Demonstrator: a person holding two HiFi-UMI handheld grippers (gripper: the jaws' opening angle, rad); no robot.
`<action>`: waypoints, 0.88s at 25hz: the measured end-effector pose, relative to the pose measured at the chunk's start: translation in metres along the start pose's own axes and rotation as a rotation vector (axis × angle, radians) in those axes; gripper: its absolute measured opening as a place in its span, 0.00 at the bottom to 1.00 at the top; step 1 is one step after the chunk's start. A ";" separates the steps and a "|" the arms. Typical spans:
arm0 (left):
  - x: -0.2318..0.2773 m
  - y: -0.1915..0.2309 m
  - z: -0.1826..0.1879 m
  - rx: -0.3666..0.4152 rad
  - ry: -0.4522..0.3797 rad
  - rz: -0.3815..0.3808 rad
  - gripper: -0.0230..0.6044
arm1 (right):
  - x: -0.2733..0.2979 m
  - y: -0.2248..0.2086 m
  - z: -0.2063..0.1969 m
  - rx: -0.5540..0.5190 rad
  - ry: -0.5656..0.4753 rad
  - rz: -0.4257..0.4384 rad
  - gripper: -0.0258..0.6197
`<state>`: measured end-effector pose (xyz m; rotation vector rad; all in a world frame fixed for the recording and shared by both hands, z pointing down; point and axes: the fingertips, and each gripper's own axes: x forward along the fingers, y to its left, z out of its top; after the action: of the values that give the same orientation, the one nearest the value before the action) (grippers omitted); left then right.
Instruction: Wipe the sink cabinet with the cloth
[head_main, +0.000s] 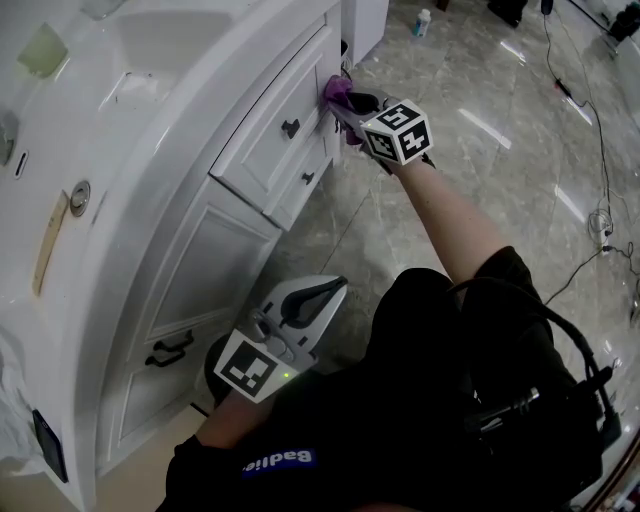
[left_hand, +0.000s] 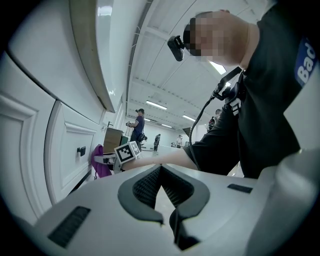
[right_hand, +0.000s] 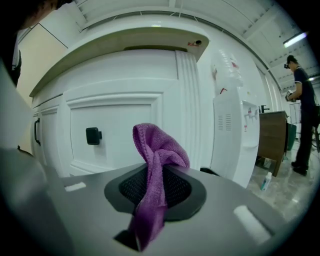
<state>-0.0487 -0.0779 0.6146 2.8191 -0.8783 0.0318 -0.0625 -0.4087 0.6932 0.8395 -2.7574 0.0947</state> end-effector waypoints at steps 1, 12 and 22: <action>0.000 0.001 -0.001 -0.002 0.000 0.001 0.04 | 0.002 0.006 -0.002 -0.003 0.002 0.012 0.15; 0.000 0.000 -0.010 -0.012 0.004 -0.014 0.04 | 0.000 0.100 -0.008 -0.032 -0.034 0.187 0.15; 0.002 -0.008 -0.005 0.000 -0.008 -0.035 0.04 | -0.013 0.217 0.006 -0.059 -0.083 0.409 0.15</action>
<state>-0.0427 -0.0719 0.6181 2.8361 -0.8299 0.0160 -0.1736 -0.2223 0.6866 0.2603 -2.9527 0.0547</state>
